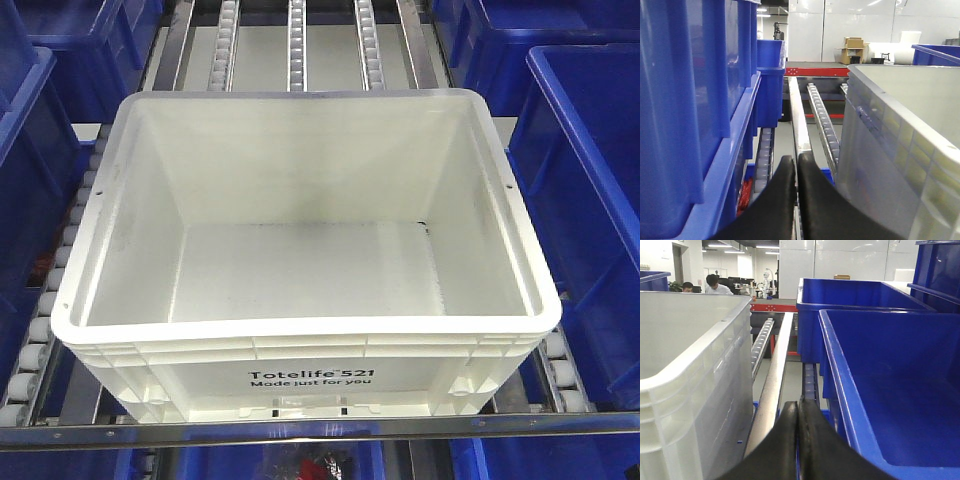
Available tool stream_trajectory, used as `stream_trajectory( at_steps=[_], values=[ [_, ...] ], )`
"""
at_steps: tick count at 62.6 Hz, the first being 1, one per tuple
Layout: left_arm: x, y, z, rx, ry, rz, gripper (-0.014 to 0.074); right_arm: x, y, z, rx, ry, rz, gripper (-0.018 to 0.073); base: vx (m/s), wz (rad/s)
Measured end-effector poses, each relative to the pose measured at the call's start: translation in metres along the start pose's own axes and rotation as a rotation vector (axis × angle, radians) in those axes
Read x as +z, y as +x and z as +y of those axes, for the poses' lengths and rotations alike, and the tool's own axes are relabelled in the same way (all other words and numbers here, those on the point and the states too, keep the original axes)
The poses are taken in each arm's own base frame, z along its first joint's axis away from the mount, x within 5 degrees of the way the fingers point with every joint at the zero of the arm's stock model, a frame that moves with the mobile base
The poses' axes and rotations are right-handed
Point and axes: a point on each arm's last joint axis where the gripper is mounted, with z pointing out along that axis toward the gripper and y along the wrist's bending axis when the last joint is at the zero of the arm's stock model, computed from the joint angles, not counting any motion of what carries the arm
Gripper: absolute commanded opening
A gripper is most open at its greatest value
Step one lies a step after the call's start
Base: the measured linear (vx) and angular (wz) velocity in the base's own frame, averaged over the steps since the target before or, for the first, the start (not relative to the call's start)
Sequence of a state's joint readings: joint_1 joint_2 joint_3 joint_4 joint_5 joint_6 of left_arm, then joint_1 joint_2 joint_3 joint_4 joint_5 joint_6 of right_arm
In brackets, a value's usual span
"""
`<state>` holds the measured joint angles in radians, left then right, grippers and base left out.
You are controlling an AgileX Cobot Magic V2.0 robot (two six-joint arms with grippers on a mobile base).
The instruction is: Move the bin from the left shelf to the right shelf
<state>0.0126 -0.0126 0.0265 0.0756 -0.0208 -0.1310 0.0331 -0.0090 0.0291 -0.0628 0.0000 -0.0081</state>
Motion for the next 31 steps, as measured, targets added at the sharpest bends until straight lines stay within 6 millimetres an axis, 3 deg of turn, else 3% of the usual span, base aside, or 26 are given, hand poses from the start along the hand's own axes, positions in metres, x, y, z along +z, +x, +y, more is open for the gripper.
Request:
stream_trajectory(
  at_steps=[14, 19, 31],
  values=[
    [-0.001, -0.013, -0.001, 0.0, 0.006, -0.059, -0.0006, 0.0, -0.003, 0.0, 0.016, 0.0, -0.03, -0.0008, 0.0, 0.0],
    [-0.004, -0.038, -0.002, 0.0, 0.01, -0.134, -0.0006, -0.001, -0.012, -0.001, 0.041, 0.001, -0.051, -0.0008, 0.0, 0.0],
    [-0.028, -0.12, -0.007, 0.001, 0.021, -0.366, -0.0006, -0.013, -0.073, -0.005, 0.057, 0.009, -0.198, -0.0008, 0.0, 0.0]
  ],
)
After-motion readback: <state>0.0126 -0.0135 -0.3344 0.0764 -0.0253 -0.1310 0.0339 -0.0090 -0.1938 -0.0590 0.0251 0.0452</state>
